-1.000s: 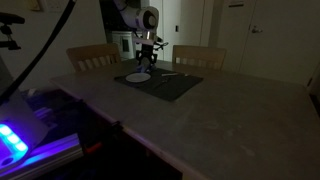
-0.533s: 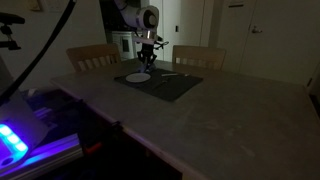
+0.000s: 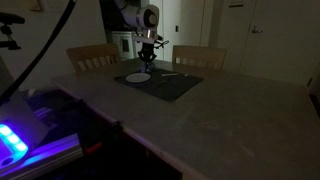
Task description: Use the blue towel to wipe the white plate
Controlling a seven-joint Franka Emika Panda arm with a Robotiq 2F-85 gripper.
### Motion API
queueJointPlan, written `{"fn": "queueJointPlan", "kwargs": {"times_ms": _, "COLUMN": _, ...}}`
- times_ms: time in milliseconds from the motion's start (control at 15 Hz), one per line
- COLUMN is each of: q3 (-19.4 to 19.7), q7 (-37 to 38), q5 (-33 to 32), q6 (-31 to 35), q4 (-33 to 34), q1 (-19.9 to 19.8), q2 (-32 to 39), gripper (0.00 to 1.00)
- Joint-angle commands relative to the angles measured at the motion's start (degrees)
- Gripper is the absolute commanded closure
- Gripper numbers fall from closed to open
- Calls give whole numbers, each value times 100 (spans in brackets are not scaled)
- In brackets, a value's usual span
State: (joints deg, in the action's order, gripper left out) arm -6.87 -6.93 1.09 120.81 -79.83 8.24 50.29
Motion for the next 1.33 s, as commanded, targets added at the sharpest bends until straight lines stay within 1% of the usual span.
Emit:
{"fn": "queueJointPlan", "kwargs": {"times_ms": 0, "q3": -81, "q7": -75, "q5": 58, "q6": -23, "q4": 123, "q1": -63, "q2": 39, "gripper": 98}}
{"fn": "queueJointPlan", "kwargs": {"times_ms": 600, "q3": -131, "q7": -152, "q5": 135, "q6": -173, "q4": 76, "q1": -145, "q2": -125, "gripper": 98}}
{"fn": "queueJointPlan", "kwargs": {"times_ms": 1267, "q3": -93, "q7": -212, "q5": 12, "q6": -419, "q4": -223, "q1": -71, "q2": -489, "gripper": 98}}
